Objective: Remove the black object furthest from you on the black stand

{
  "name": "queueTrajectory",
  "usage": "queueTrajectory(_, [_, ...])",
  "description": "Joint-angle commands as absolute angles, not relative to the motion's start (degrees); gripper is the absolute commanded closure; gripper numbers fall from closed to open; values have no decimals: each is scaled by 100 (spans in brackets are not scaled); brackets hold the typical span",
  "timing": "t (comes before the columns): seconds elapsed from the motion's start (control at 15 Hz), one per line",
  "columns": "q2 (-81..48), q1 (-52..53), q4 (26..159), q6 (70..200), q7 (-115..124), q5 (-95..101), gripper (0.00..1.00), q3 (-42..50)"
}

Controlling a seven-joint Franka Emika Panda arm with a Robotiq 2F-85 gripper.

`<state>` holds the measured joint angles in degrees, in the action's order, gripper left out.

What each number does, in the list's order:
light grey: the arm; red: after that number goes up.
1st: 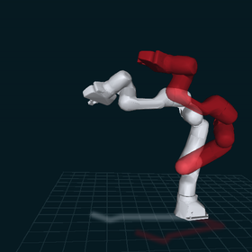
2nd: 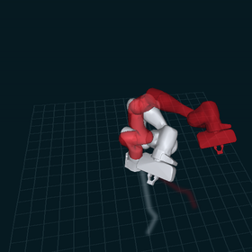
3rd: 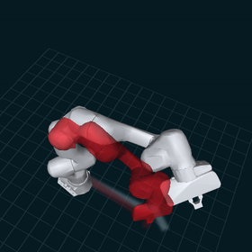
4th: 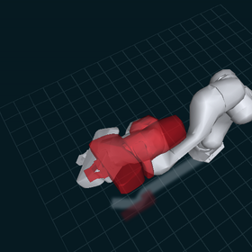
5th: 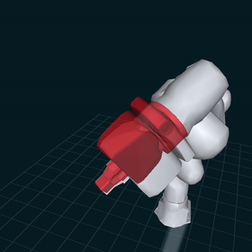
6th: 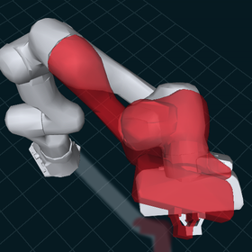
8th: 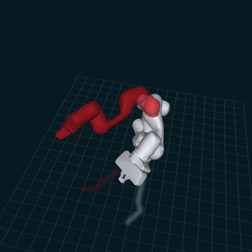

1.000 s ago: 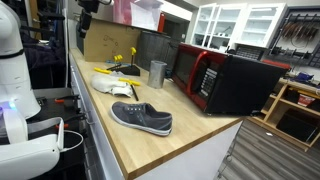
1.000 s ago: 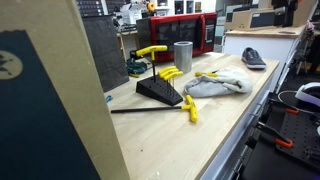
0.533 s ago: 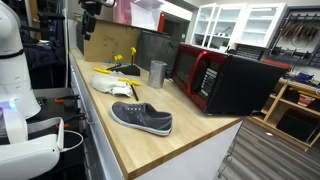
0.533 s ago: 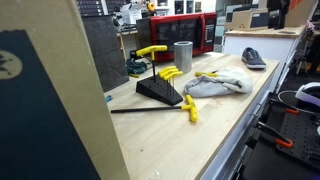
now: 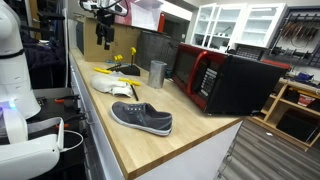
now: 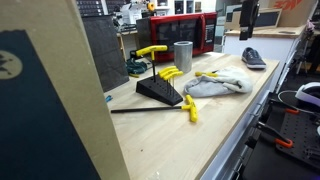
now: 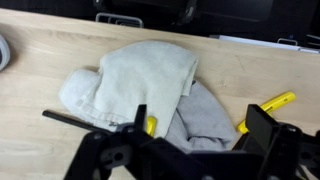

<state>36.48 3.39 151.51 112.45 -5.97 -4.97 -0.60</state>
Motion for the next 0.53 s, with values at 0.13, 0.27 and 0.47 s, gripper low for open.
queueTrajectory(0.13, [2427,417,14354,12010,-1372,-47,0,57])
queueTrajectory(0.27, [2021,436,14030,12220,-1641,61,0,51])
queueTrajectory(0.47, [1419,489,13499,12391,-2151,222,0,23])
